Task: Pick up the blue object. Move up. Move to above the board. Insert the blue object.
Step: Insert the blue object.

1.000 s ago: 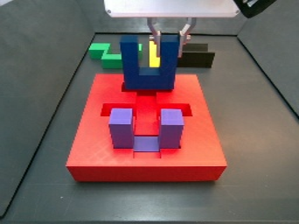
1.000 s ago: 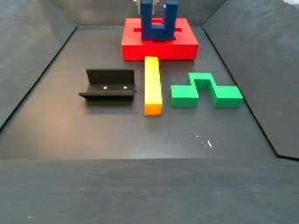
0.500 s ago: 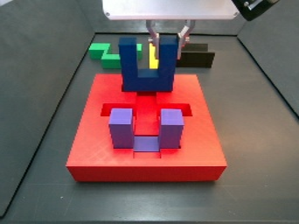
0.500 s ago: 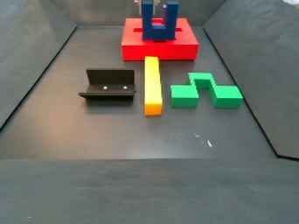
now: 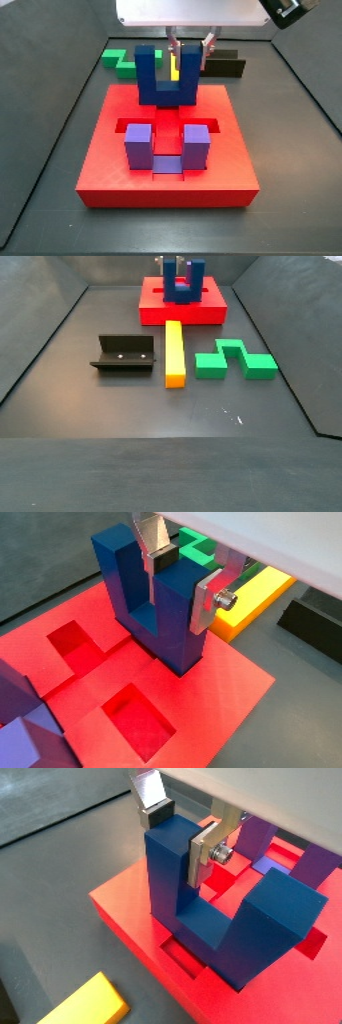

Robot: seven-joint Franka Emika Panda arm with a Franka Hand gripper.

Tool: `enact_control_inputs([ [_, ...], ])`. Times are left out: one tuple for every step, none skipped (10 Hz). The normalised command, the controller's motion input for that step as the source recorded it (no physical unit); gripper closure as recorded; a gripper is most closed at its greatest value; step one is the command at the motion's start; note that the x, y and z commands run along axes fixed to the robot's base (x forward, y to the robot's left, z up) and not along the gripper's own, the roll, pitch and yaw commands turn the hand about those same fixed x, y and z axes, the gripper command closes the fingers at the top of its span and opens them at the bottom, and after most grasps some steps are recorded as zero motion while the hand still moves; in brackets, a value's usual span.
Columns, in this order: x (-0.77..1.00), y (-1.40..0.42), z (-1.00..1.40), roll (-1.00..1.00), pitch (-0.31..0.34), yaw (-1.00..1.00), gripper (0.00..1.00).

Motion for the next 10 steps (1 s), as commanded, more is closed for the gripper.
enact_control_inputs([
  [0.09, 0.09, -0.21, -0.16, -0.046, -0.04, 1.0],
  [0.22, 0.03, -0.28, -0.16, -0.054, -0.05, 1.0],
  [0.19, 0.01, -0.39, -0.1, -0.063, -0.06, 1.0],
  [0.1, 0.0, -0.48, -0.03, -0.067, -0.06, 1.0],
  [0.04, 0.0, -0.53, 0.0, -0.053, -0.06, 1.0],
  [0.0, 0.0, -0.53, 0.01, -0.056, -0.07, 1.0],
  [0.0, 0.0, -0.54, 0.04, -0.051, -0.11, 1.0],
  [0.0, 0.0, -0.55, 0.09, -0.05, -0.1, 1.0],
  [0.0, 0.0, -0.13, 0.04, 0.0, -0.07, 1.0],
  [0.0, 0.0, 0.0, 0.0, 0.0, 0.0, 1.0],
])
